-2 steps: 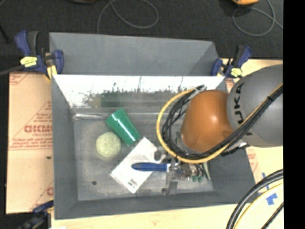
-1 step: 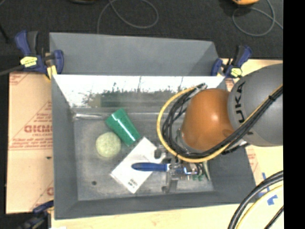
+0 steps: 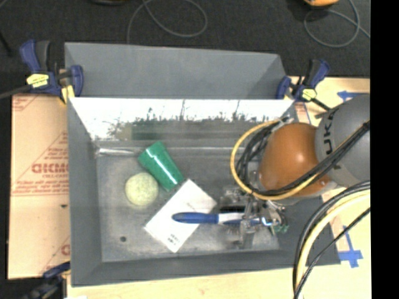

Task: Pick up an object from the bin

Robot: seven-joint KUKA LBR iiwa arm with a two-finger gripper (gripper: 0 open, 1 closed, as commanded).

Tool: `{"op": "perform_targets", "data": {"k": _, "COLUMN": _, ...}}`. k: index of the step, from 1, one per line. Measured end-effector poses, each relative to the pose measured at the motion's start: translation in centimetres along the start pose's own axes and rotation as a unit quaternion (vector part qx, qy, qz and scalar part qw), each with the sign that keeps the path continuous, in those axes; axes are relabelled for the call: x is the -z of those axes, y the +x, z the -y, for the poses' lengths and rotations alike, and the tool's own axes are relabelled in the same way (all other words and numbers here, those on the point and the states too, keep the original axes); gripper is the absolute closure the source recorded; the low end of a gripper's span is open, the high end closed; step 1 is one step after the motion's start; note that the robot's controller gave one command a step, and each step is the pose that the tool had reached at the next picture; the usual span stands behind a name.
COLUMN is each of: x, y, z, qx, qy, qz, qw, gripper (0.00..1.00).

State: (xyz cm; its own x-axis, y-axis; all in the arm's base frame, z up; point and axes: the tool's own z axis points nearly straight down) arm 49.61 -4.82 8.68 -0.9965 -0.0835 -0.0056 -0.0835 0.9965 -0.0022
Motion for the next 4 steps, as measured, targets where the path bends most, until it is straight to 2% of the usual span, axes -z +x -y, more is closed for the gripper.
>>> {"op": "perform_targets", "data": {"k": 1, "x": -2.4, "y": 0.1, "z": 3.6, "qx": 0.031, "qy": 0.000, "qz": -0.0006, "qw": 0.9995, "gripper": 0.00}}
{"op": "perform_targets", "data": {"k": 2, "x": -1.7, "y": -2.0, "z": 0.3, "qx": 0.122, "qy": -0.001, "qz": -0.0009, "qw": 0.9925, "gripper": 0.00}}
{"op": "perform_targets", "data": {"k": 3, "x": -2.2, "y": -0.4, "z": 3.1, "qx": 0.036, "qy": 0.000, "qz": 0.0011, "qw": 0.9993, "gripper": 0.00}}
{"op": "perform_targets", "data": {"k": 4, "x": -1.7, "y": -2.1, "z": 0.4, "qx": 0.122, "qy": -0.001, "qz": 0.0004, "qw": 0.9925, "gripper": 1.00}}
